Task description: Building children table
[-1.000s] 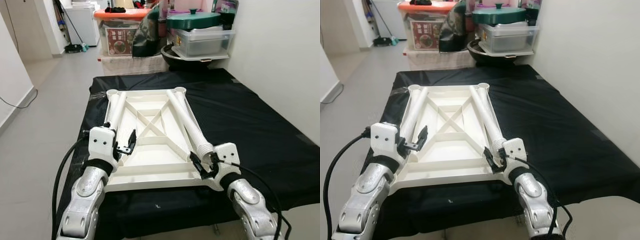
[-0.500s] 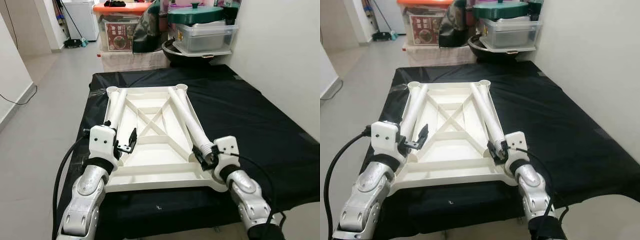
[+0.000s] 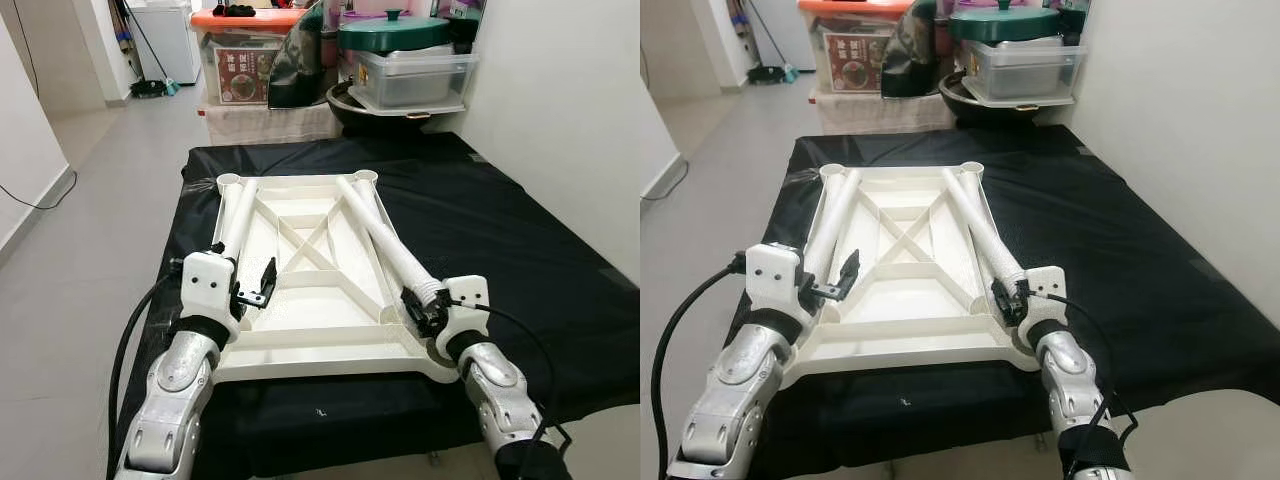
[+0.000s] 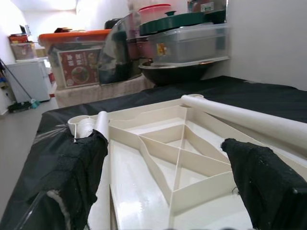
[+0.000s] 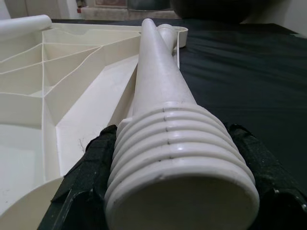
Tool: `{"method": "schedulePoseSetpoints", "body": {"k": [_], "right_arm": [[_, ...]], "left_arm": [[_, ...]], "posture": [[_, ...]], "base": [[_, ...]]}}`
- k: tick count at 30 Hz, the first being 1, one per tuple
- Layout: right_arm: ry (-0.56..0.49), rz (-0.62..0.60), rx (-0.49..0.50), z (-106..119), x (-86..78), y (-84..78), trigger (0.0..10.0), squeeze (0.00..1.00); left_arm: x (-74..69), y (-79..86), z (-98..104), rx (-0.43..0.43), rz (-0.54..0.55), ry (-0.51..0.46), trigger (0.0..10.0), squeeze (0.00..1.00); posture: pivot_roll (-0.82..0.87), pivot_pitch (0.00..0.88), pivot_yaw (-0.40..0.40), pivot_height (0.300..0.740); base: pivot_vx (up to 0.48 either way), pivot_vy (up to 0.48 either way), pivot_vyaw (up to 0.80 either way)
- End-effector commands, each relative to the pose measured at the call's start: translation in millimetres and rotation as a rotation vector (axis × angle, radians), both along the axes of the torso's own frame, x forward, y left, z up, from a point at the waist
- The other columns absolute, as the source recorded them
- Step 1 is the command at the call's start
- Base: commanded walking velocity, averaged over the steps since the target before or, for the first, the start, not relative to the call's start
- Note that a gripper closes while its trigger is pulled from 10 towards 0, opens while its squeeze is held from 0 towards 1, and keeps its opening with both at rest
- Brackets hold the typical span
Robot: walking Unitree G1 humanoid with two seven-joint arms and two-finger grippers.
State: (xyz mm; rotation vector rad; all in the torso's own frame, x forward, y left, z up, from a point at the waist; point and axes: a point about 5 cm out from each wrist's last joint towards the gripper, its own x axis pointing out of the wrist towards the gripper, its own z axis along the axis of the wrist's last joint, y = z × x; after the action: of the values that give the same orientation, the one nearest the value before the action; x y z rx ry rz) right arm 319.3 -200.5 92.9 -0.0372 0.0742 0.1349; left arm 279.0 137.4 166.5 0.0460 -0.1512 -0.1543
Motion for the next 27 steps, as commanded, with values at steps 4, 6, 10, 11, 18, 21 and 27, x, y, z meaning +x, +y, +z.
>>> {"method": "schedulePoseSetpoints", "body": {"k": [4, 6, 10, 11, 18, 21, 27], "right_arm": [[0.072, 0.013, 0.017, -12, -1.9, 0.6, 0.0, 0.0], [0.043, 0.015, 0.018, -7, -0.3, 0.4, 0.0, 0.0], [0.005, 0.016, 0.037, 0, 1.6, 0.9, 0.0, 0.0], [-0.022, 0.028, 0.066, 7, 2.2, 4.2, 0.0, 0.0], [-0.136, 0.095, 0.263, 38, -2.3, 13.4, 0.0, 0.0], [-0.16, 0.106, 0.361, 46, -7.7, 7.0, 0.0, 0.0], [-0.121, 0.274, 0.475, 45, -29.3, 11.1, 0.0, 0.0]], "left_arm": [[2.1, -0.7, -4, 0.016, 0.001, 0.015, 10.0, 0.0], [2.1, -0.6, -5, 0.017, 0.002, 0.015, 10.0, 0.0], [2.3, -0.4, -5, 0.019, 0.002, 0.016, 10.0, 0.0], [2.5, -0.2, -5, 0.019, 0.002, 0.016, 10.0, 0.0], [7.5, 5.5, -6, -0.108, -0.008, 0.066, 10.0, 0.0], [12.4, 13.2, -5, -0.257, -0.025, 0.098, 10.0, 0.0], [28.4, 20.3, 13, -0.623, -0.114, 0.101, 10.0, 0.0]], "posture": [[0.08, 0.0, -0.041, 0.74], [0.08, 0.0, -0.041, 0.74], [0.08, 0.0, -0.04, 0.74], [0.08, 0.0, -0.038, 0.74], [0.07, 0.0, -0.036, 0.74], [0.06, 0.0, -0.035, 0.74], [0.05, 0.0, -0.025, 0.74]], "base": [[0.0, 0.0, 0.0], [0.0, 0.0, 0.0], [0.0, 0.0, 0.0], [0.0, 0.0, 0.0], [0.0, 0.0, 0.0], [0.0, 0.0, 0.0], [0.0, 0.0, 0.0]]}}
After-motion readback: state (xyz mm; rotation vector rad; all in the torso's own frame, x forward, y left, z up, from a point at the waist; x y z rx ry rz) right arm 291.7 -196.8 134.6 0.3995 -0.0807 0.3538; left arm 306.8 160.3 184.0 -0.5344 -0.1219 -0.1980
